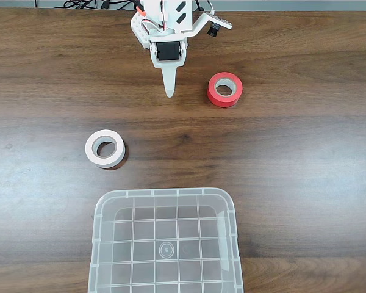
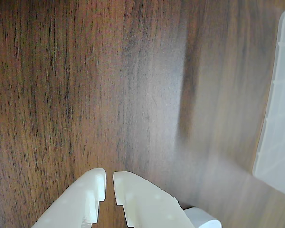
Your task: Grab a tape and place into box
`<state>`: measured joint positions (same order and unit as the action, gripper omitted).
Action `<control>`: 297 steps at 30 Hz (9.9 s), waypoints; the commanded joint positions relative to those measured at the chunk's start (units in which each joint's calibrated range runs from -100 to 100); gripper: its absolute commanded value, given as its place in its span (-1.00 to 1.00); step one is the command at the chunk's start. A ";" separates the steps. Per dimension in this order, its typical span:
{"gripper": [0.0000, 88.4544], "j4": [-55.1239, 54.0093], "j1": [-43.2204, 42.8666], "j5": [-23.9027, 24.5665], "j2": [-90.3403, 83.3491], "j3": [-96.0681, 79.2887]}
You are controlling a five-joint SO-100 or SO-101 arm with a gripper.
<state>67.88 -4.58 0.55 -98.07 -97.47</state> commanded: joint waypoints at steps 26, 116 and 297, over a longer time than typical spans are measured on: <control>-0.97 -0.50 -0.32 0.51 -0.72 0.71; -0.38 -3.24 -31.92 -4.82 84.08 56.69; -0.46 -9.06 4.88 -8.03 134.68 150.34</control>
<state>59.32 -1.05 -7.54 39.14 47.65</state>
